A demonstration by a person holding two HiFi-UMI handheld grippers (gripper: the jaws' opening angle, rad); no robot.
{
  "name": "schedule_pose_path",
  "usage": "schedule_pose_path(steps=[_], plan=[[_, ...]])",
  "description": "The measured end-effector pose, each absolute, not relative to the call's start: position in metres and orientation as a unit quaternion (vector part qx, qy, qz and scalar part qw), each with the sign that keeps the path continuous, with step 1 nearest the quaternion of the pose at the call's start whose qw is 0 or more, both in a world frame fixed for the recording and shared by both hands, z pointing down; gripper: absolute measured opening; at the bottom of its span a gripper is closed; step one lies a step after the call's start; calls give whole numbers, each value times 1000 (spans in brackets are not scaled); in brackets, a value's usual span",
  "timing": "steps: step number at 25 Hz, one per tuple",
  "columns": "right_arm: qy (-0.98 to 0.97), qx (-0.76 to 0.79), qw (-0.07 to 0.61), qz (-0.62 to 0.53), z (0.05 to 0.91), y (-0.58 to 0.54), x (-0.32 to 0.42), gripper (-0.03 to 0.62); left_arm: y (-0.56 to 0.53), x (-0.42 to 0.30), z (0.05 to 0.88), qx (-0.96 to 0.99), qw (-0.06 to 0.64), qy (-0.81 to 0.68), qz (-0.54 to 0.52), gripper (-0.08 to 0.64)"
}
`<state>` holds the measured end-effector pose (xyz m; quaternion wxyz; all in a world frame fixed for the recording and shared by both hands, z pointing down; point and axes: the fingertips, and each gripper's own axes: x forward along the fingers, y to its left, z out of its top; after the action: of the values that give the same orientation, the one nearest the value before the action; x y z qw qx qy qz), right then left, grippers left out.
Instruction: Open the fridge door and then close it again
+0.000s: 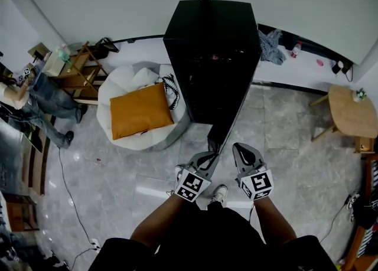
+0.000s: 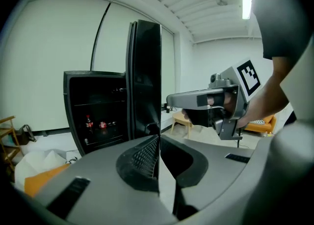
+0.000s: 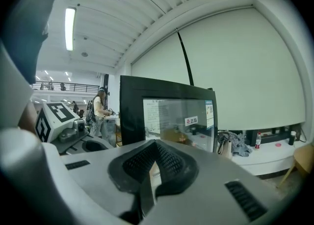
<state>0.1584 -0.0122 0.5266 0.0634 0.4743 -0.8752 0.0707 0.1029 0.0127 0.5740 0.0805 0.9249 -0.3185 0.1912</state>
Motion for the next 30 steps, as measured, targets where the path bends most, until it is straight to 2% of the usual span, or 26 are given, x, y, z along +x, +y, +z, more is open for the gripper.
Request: schedule_pose_path(steps=[16,21,30], plan=[[-862,498,71,67,529,-4,178,9,39,134,566,949,65,-249,181,21],[-867,490,61,73,530,-5,174,10,39,111,551,946,62,-273,162,21],[-878,468,74,68,534,-2,155,10,13,54,556,910,97,-378,141,21]])
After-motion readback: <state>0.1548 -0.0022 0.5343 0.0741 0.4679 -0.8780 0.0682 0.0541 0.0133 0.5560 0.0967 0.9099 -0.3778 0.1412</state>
